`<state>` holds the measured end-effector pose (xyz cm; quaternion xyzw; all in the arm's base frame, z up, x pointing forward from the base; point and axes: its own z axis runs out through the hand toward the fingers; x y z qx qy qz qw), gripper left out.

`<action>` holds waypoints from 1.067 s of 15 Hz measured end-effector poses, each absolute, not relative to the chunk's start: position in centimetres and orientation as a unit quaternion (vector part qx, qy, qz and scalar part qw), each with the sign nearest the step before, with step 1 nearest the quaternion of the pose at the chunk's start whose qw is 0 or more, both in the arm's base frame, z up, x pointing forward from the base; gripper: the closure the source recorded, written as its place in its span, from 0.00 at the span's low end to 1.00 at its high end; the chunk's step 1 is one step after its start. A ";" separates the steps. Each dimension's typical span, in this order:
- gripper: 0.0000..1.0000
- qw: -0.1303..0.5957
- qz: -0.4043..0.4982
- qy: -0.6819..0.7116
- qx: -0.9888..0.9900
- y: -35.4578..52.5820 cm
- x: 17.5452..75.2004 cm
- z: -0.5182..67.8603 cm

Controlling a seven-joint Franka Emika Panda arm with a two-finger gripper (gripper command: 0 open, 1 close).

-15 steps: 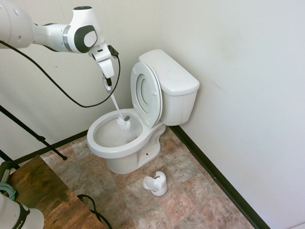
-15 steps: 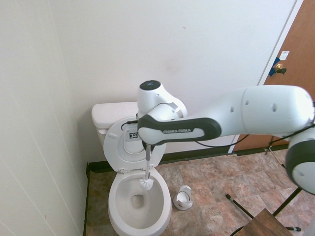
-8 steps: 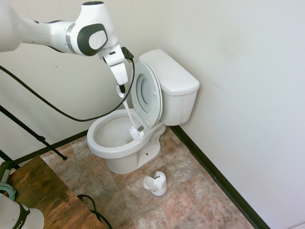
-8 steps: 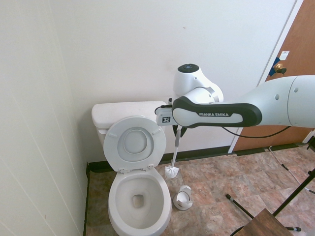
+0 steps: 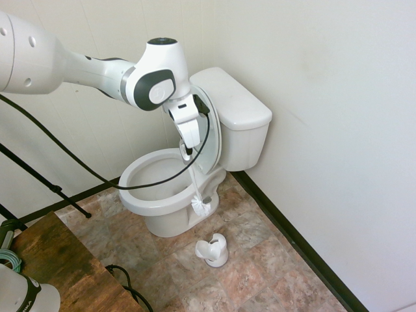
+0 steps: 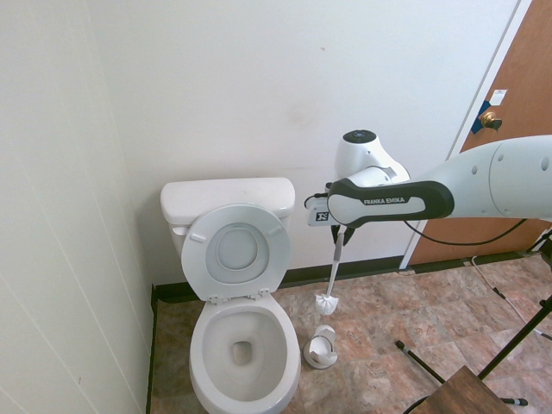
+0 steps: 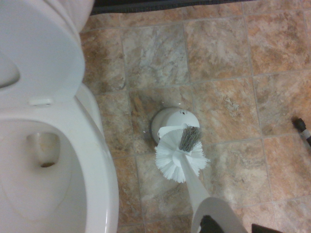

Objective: Clean the toilet

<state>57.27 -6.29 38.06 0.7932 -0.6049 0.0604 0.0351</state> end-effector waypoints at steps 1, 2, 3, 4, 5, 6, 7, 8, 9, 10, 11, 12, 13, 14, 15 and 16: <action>1.00 0.036 0.057 -0.608 0.791 -6.6 57.5 37.0; 1.00 0.036 0.052 -0.610 0.790 -6.8 57.7 35.8; 1.00 0.035 0.047 -0.613 0.788 -7.0 57.9 34.6; 1.00 0.035 0.043 -0.616 0.786 -7.4 58.0 33.4; 1.00 0.035 0.037 -0.620 0.783 -7.8 58.2 32.2; 1.00 0.035 0.032 -0.623 0.781 -8.4 58.3 31.0; 1.00 0.036 0.026 -0.625 0.780 -8.8 58.5 30.0; 1.00 0.037 0.021 -0.627 0.778 -9.0 58.6 29.1; 1.00 0.038 0.017 -0.628 0.777 -9.2 58.9 28.2; 1.00 0.039 0.015 -0.630 0.775 -9.5 59.1 27.3; 1.00 0.040 0.014 -0.633 0.773 -9.8 59.4 26.4; 1.00 0.042 0.012 -0.635 0.771 -10.2 59.6 25.4; 1.00 0.044 0.007 -0.638 0.768 -10.6 59.8 24.4; 1.00 0.045 0.003 -0.640 0.767 -11.1 60.0 23.3; 1.00 0.045 -0.001 -0.642 0.766 -11.6 60.1 22.3; 1.00 0.045 -0.004 -0.642 0.765 -12.2 60.2 21.4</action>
